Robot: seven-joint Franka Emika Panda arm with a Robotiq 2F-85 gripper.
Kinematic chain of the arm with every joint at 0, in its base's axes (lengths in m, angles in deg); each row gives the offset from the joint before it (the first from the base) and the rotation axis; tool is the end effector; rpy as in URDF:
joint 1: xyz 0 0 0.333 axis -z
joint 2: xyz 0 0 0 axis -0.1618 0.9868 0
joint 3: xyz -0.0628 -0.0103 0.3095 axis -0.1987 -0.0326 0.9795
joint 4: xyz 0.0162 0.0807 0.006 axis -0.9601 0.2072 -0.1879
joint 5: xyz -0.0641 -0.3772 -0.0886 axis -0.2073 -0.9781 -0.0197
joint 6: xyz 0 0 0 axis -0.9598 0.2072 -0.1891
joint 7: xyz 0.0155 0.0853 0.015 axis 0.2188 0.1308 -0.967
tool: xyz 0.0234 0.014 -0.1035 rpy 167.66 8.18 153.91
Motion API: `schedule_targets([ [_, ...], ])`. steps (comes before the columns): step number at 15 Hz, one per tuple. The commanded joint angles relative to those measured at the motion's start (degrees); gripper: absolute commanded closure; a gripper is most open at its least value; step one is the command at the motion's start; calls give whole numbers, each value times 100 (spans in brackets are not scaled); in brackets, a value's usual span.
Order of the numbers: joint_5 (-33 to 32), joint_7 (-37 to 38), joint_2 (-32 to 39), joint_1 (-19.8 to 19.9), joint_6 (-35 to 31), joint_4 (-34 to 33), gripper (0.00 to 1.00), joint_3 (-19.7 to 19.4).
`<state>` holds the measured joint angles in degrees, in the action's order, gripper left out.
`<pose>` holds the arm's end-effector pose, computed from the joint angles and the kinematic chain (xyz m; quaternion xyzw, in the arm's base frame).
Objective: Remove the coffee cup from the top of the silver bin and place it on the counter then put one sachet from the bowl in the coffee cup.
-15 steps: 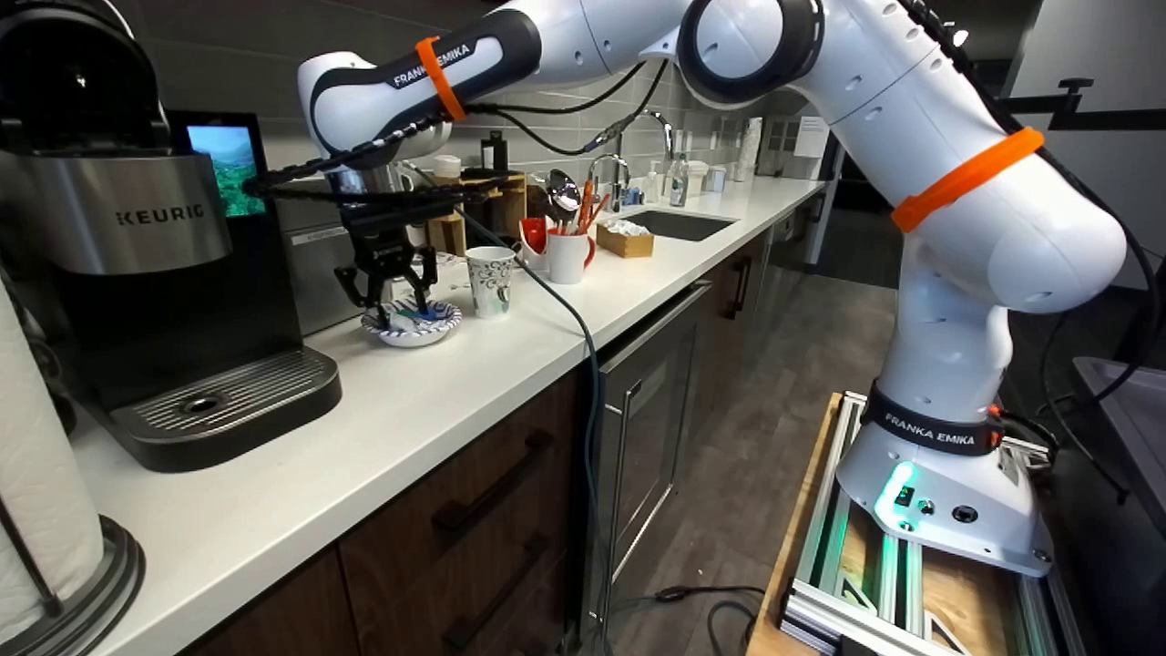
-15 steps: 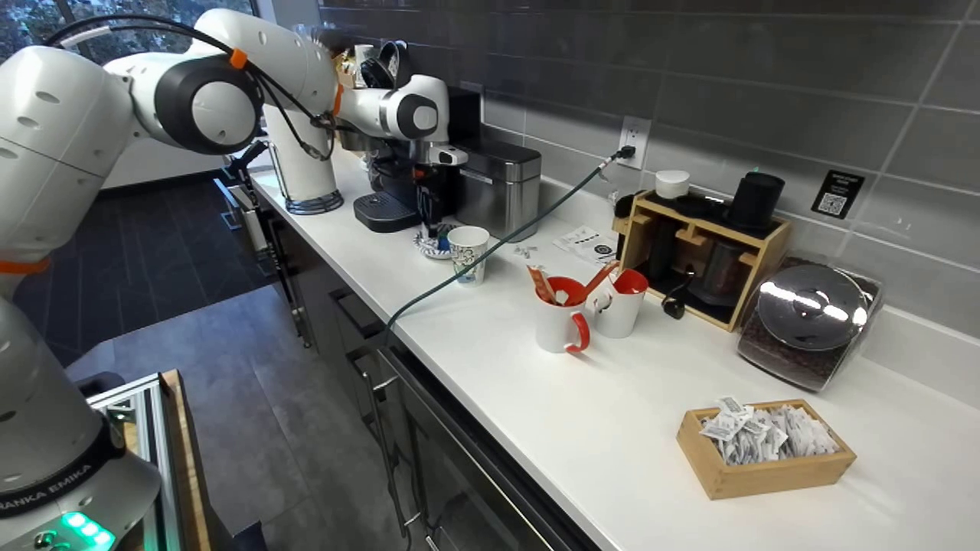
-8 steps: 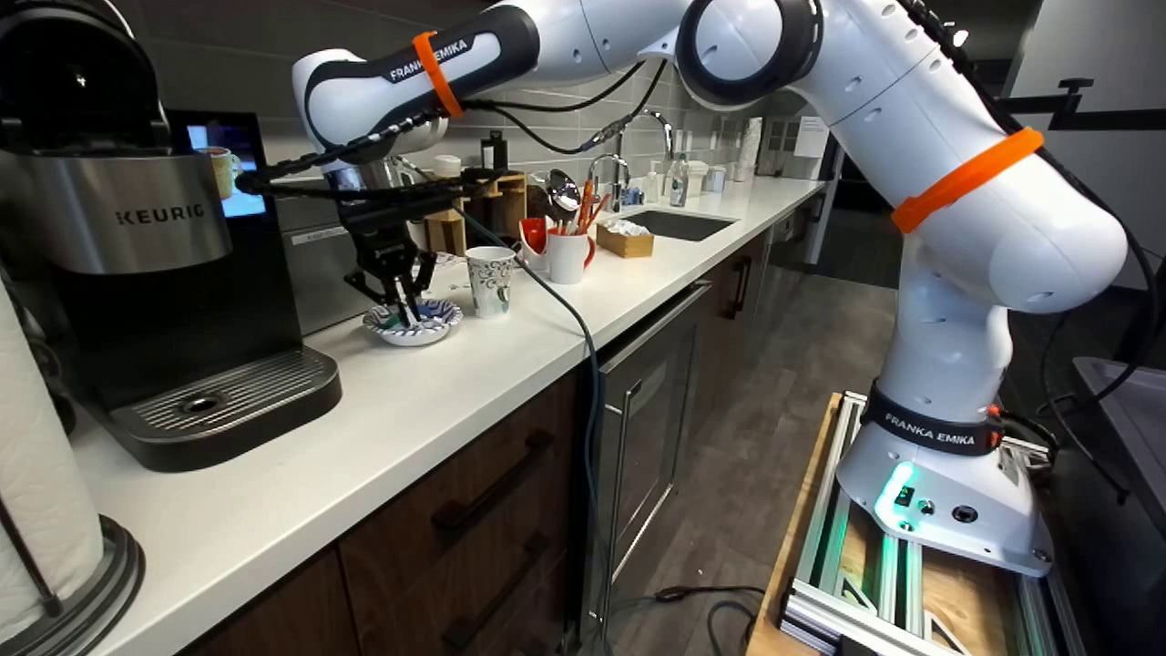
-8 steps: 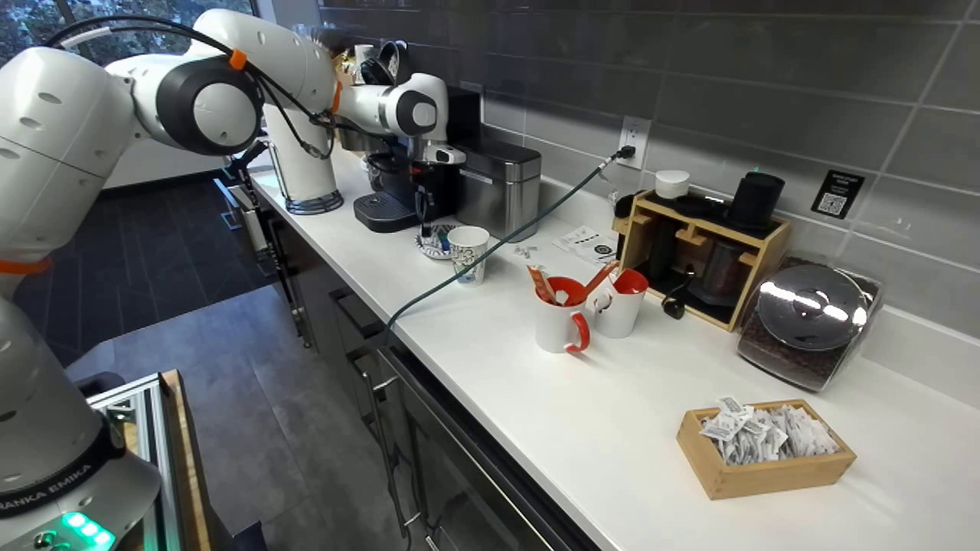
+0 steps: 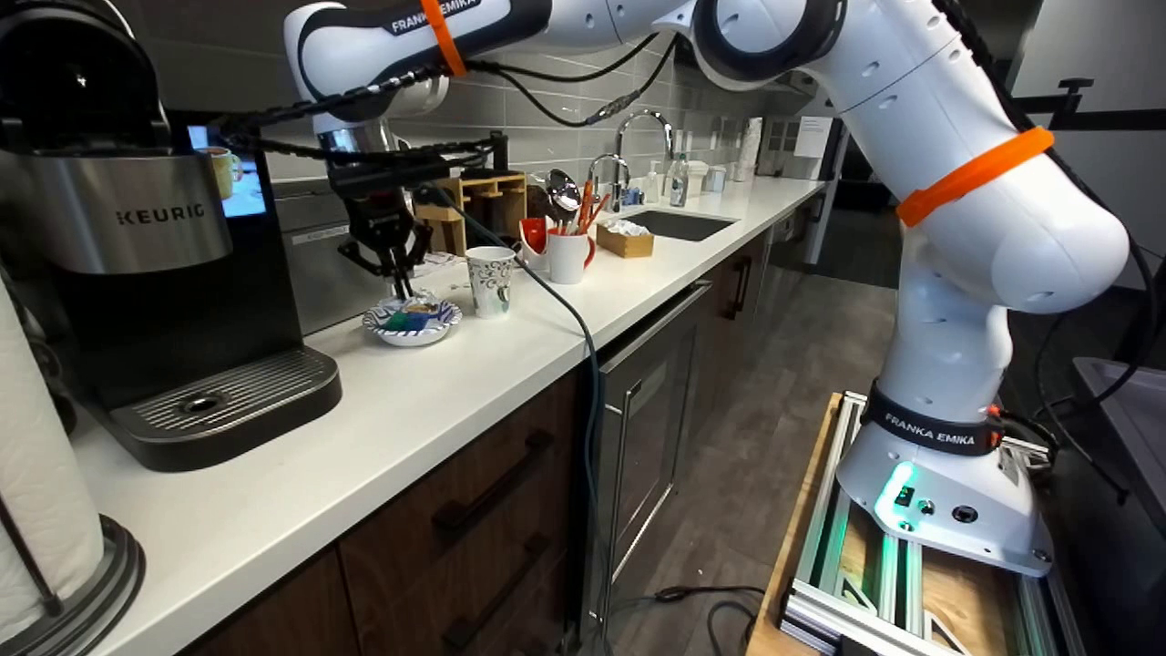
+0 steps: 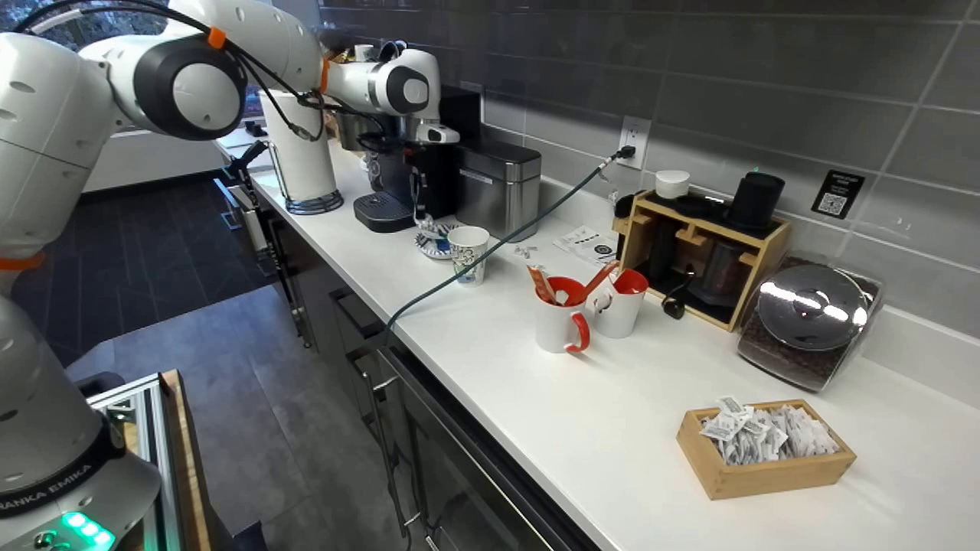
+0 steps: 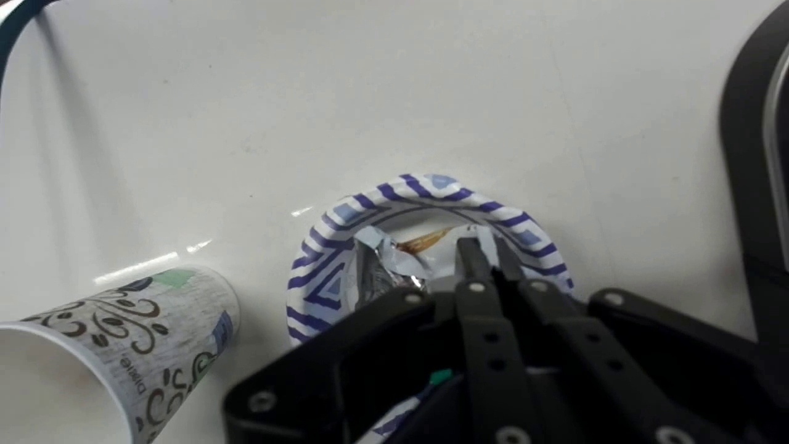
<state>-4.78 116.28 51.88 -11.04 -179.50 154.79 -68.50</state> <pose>0.6824 0.2491 0.3595 0.9827 -0.1599 -0.0542 0.0756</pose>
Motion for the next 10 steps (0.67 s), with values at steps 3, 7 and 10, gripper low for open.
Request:
schedule_targets([
  [3,-87,1065,-1191,-35,-396,1223,99,-270],
  [7,-267,1961,-1793,228,-653,1784,99,-364],
  [10,-370,2640,-2071,424,-788,2128,99,-394],
])
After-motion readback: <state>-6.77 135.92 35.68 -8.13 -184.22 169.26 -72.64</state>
